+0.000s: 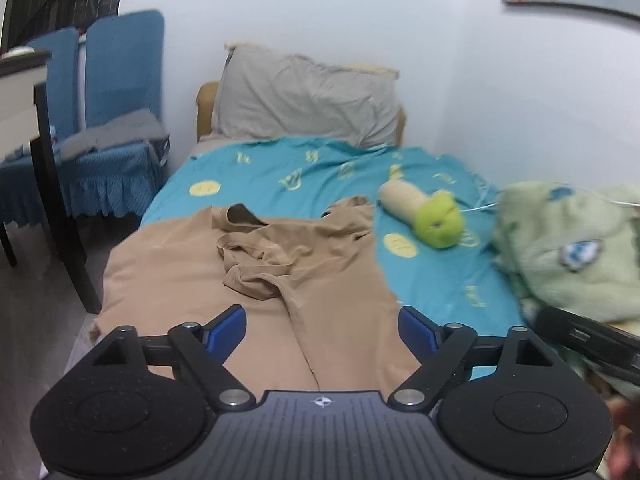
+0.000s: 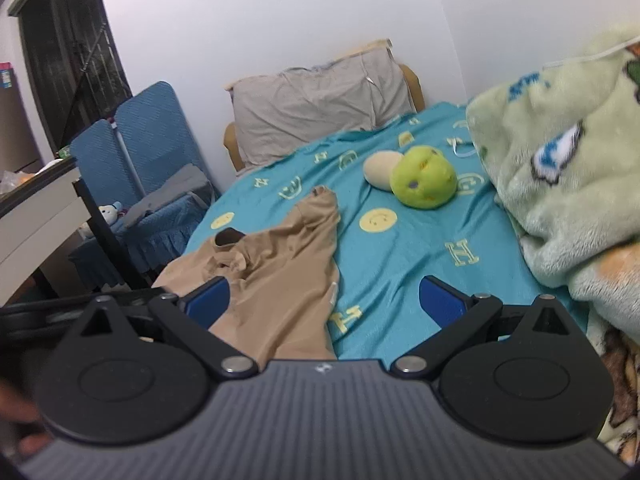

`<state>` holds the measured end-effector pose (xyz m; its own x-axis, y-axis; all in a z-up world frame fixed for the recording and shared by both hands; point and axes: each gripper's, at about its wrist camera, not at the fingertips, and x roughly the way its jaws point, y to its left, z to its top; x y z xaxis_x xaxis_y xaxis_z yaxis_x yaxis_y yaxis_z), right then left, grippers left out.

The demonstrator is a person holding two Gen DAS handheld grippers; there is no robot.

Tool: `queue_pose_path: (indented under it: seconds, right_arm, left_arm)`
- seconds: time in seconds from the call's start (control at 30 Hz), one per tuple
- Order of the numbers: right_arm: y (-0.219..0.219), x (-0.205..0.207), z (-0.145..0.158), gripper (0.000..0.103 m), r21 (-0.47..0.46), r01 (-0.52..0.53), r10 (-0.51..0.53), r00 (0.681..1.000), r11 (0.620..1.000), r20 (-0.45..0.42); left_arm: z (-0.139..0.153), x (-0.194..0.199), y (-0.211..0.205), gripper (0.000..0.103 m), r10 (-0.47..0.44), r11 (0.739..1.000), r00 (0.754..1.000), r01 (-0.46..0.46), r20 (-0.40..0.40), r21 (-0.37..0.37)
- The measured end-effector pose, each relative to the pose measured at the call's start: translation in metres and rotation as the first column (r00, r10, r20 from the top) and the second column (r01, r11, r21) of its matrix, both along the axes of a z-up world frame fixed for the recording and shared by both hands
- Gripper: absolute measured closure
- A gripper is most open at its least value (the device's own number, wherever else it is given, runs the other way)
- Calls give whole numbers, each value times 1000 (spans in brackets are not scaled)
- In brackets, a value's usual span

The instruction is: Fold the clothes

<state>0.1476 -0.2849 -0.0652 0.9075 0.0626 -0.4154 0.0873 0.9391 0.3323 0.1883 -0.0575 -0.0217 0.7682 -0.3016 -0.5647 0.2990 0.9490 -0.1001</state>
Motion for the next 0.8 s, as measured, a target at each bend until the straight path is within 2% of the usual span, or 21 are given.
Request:
queue_pose_path:
  seconds: [0.13,0.33,0.43,0.57,0.8]
  right_arm:
    - [9,-14,6,0,-22,-21,22,1000,1000,19]
    - [25,-37,10,0,-51,-63,65,997,997,32]
    - [32,-44,10,0,-72,-83,85,996,994,35]
    - [37,-44,8,0,-91,-87,90,996,992,25]
    - [37,-40,5,0,-83,-88,90,996,993,14]
  left_arm:
    - [20,-45,7,3,9,1000,999,-11,54,25]
    - [22,-94,22,0,1,999,993,-7,120,49]
    - [14,-102,28,0,21,998,991,-28,130,53]
    - [4,-105,39,0,38,999,994,-42,105,31]
    - [3,-103,42,0,34,999,997,-35,68,10]
